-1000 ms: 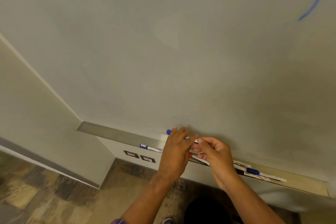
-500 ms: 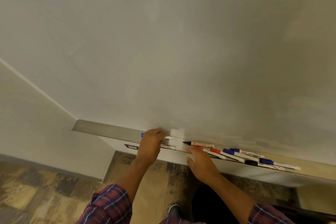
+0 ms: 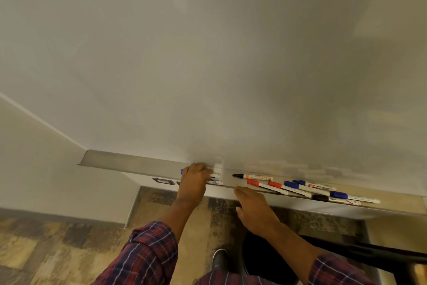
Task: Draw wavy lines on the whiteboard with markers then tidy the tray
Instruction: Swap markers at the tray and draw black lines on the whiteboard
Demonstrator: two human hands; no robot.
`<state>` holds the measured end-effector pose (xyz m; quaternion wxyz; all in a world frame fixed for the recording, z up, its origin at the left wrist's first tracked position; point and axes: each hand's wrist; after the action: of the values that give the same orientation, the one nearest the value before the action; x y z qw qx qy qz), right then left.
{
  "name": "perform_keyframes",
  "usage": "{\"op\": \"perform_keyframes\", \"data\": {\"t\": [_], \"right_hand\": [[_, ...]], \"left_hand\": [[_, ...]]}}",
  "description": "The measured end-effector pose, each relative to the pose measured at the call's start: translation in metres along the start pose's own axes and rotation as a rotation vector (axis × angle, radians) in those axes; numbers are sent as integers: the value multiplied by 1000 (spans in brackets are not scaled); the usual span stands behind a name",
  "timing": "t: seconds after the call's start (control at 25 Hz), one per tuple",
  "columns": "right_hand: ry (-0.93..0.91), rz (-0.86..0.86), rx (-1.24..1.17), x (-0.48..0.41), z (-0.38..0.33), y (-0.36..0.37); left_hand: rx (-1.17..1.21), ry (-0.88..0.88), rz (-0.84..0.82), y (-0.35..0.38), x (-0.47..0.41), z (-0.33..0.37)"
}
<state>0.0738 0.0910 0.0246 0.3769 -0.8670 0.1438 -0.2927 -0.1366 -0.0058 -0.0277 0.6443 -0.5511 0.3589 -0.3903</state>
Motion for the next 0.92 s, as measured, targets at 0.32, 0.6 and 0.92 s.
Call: {"op": "perform_keyframes", "data": {"t": [0.32,0.6,0.92], "right_hand": [[24,25,25,-7,-4,8],[21,43,158,-22,-7,16],[-96,89,156,-60,-34,29]], "left_hand": [[-31,-3,-45,1,-2,-6],[8,-19,4,4,7,-33],[-7,-30,-214,-16,22,-57]]}}
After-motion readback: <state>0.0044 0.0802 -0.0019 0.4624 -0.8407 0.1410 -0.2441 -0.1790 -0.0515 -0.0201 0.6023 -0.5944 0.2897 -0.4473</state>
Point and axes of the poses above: each hand's wrist, its own x-axis away from the middle knuckle, its own y-axis out of the palm, z = x × y, and after that the axes turned 11 degrees about -x, right-handed
